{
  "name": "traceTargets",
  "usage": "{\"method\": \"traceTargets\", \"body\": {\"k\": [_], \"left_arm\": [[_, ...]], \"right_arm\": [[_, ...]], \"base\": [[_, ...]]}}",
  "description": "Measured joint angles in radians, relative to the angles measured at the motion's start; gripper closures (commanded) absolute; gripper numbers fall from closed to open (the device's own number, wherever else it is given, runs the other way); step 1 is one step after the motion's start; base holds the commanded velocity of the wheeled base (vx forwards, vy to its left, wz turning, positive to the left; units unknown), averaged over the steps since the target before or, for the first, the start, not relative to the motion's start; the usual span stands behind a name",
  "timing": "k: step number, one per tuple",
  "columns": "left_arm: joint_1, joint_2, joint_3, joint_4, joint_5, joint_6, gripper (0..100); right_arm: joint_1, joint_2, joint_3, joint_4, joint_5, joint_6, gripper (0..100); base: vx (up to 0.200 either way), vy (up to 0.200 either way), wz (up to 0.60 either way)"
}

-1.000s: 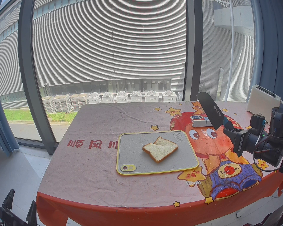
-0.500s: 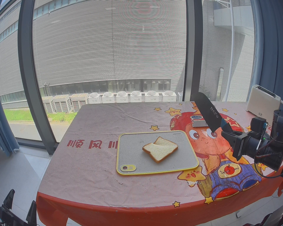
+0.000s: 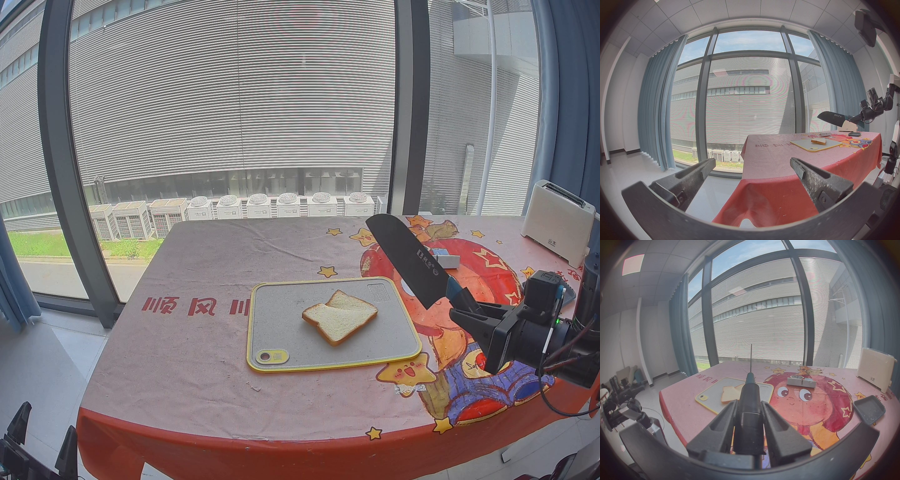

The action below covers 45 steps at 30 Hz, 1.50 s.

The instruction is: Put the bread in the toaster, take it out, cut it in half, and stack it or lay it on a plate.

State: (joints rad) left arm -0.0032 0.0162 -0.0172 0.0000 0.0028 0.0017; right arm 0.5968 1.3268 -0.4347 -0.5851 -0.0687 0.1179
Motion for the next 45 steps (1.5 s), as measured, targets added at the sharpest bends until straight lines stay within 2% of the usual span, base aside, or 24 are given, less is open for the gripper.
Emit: {"method": "traceTargets", "body": {"k": [6,10,14,23,36,45], "left_arm": [[0.0,0.0,0.0,0.0,0.0,0.0,0],[0.0,0.0,0.0,0.0,0.0,0.0,0],[0.0,0.0,0.0,0.0,0.0,0.0,0],[0.0,0.0,0.0,0.0,0.0,0.0,0],[0.0,0.0,0.0,0.0,0.0,0.0,0],[0.0,0.0,0.0,0.0,0.0,0.0,0]], "right_arm": [[0.011,-0.007,0.005,-0.001,0.022,-0.011,100],[-0.009,-0.006,-0.004,0.0,0.081,-0.013,100],[-0.046,0.001,-0.027,-0.002,0.114,-0.018,100],[-0.069,-0.013,-0.007,0.0,0.121,-0.02,100],[-0.016,-0.021,-0.006,0.001,0.11,-0.021,100],[-0.01,-0.03,-0.006,-0.001,0.12,-0.02,100]], "base": [[0.0,0.0,0.0],[0.0,0.0,0.0],[0.0,0.0,0.0],[0.0,0.0,0.0],[0.0,0.0,0.0],[0.0,0.0,0.0]]}}
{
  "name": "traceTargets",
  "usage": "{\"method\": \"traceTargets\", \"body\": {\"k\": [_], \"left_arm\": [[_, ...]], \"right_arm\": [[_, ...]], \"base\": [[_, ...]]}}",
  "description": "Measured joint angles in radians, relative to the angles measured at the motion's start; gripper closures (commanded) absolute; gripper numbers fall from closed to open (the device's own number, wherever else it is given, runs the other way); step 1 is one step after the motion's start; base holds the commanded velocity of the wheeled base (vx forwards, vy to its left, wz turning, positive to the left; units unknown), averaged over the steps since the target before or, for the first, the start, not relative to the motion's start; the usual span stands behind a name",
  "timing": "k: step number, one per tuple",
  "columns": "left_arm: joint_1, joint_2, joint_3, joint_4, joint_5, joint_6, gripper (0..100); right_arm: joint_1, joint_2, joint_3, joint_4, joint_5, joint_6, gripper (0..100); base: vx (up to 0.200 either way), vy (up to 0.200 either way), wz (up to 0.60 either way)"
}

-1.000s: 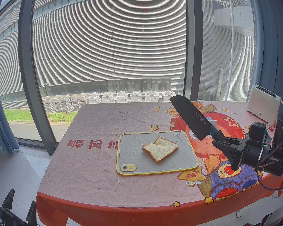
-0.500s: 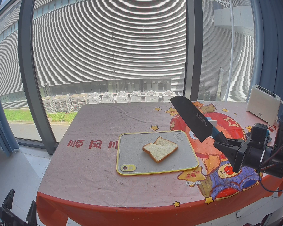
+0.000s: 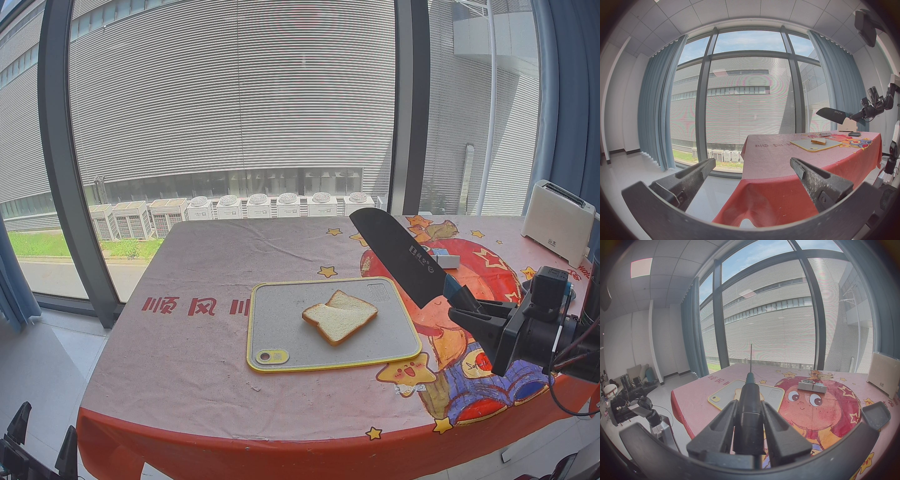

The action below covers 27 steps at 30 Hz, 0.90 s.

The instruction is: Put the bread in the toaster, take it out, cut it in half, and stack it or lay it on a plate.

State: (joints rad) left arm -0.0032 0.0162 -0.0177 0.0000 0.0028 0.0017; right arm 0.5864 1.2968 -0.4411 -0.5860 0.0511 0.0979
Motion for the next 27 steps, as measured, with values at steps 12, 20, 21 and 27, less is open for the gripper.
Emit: {"method": "traceTargets", "body": {"k": [12,20,21,27], "left_arm": [[0.0,0.0,0.0,0.0,0.0,0.0,0],[0.0,0.0,0.0,0.0,0.0,0.0,0],[0.0,0.0,0.0,0.0,0.0,0.0,0],[0.0,0.0,0.0,0.0,0.0,0.0,0]], "right_arm": [[0.06,-0.028,0.003,0.003,0.001,0.0,100],[0.073,-0.034,0.005,0.002,0.001,0.0,100],[0.073,-0.035,0.005,0.002,0.001,0.0,100],[0.078,-0.037,0.01,0.002,0.0,-0.001,100]], "base": [[0.0,0.0,0.0],[0.0,0.0,0.0],[0.0,0.0,0.0],[0.0,0.0,0.0]]}}
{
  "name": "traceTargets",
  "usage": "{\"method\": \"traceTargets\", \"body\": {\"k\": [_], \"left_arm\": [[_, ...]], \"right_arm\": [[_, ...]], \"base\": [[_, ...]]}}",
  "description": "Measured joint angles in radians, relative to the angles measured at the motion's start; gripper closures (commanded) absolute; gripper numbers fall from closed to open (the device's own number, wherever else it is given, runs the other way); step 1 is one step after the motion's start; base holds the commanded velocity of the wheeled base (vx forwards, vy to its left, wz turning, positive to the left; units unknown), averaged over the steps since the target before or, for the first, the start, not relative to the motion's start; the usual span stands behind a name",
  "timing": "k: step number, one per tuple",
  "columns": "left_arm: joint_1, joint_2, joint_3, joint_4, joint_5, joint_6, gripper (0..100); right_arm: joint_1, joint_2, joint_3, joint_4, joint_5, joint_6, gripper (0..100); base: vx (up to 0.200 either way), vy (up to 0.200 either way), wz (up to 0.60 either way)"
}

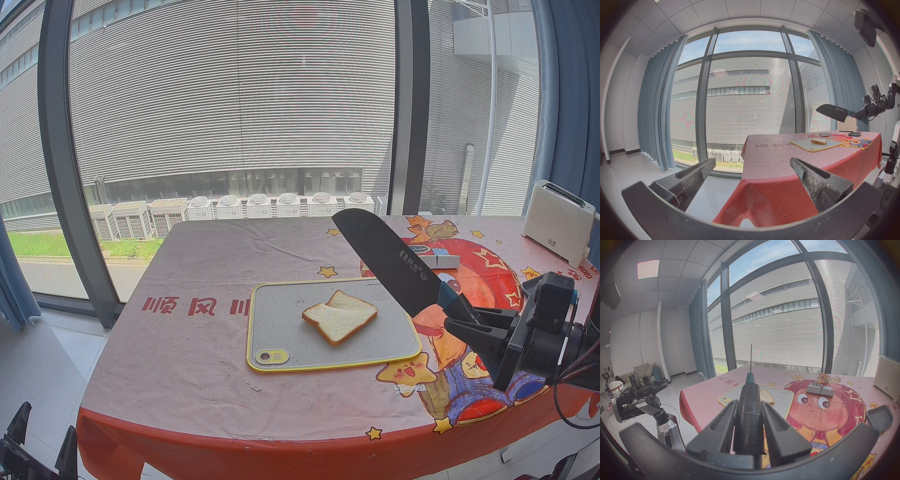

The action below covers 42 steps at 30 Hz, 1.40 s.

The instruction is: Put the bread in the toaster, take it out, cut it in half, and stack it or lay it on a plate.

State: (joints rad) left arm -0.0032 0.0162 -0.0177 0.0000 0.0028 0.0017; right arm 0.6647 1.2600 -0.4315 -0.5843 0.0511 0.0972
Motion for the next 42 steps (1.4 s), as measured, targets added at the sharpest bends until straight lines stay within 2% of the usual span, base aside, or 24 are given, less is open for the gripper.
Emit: {"method": "traceTargets", "body": {"k": [31,38,42], "left_arm": [[0.0,0.0,0.0,0.0,0.0,0.0,0],[0.0,0.0,0.0,0.0,0.0,0.0,0],[0.0,0.0,0.0,0.0,0.0,0.0,0]], "right_arm": [[0.028,-0.013,-0.01,0.002,0.003,0.0,100],[0.03,0.021,-0.072,0.018,0.003,-0.023,100],[0.03,0.052,-0.145,0.09,0.002,-0.041,100]], "base": [[0.0,0.0,0.0],[0.0,0.0,0.0],[0.0,0.0,0.0]]}}
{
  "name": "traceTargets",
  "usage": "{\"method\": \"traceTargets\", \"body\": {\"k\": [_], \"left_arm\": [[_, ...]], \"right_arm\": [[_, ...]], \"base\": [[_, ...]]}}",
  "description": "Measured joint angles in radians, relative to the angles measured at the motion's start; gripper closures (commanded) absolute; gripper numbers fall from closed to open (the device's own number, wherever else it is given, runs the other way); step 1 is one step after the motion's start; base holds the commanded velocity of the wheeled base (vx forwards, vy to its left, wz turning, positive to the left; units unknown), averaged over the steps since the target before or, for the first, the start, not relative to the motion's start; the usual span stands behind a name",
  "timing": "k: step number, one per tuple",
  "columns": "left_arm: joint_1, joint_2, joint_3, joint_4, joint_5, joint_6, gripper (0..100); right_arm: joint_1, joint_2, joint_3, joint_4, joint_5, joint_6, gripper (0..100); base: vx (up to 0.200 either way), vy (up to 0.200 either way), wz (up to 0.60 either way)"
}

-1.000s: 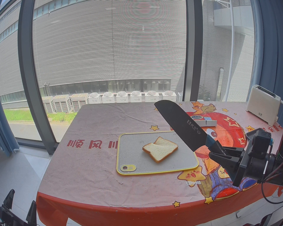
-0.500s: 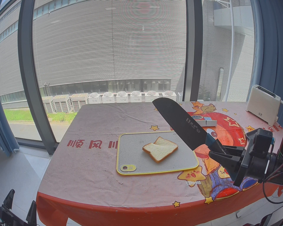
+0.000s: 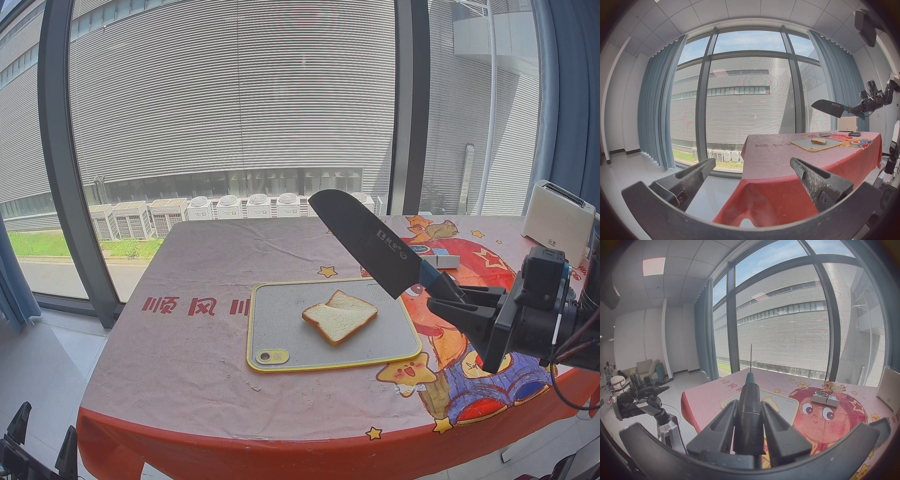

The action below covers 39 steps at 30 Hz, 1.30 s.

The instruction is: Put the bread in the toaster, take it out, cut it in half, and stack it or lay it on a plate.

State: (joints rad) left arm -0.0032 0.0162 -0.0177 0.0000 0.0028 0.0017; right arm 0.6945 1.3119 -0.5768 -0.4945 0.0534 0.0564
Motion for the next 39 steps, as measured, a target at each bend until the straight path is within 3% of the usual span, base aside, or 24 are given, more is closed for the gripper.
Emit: {"method": "traceTargets", "body": {"k": [4,10,18,24,39], "left_arm": [[0.0,0.0,0.0,0.0,0.0,0.0,0],[-0.001,0.0,0.0,0.002,-0.001,0.0,0],[-0.002,0.0,0.0,0.0,-0.003,0.002,0],[-0.002,0.0,0.0,-0.004,0.001,0.02,0],[-0.001,0.0,0.0,-0.004,0.003,0.019,0]], "right_arm": [[-0.002,0.023,-0.063,0.079,0.0,-0.012,100],[-0.013,0.046,-0.088,0.086,0.003,-0.009,100],[-0.041,0.078,-0.064,0.075,0.005,-0.014,100],[-0.049,0.084,-0.046,0.07,0.005,-0.017,100],[-0.036,0.086,-0.032,0.07,0.002,-0.032,100]], "base": [[0.0,0.0,0.0],[0.0,0.0,0.0],[0.0,0.0,0.0],[0.0,0.0,0.0],[0.0,0.0,0.0]]}}
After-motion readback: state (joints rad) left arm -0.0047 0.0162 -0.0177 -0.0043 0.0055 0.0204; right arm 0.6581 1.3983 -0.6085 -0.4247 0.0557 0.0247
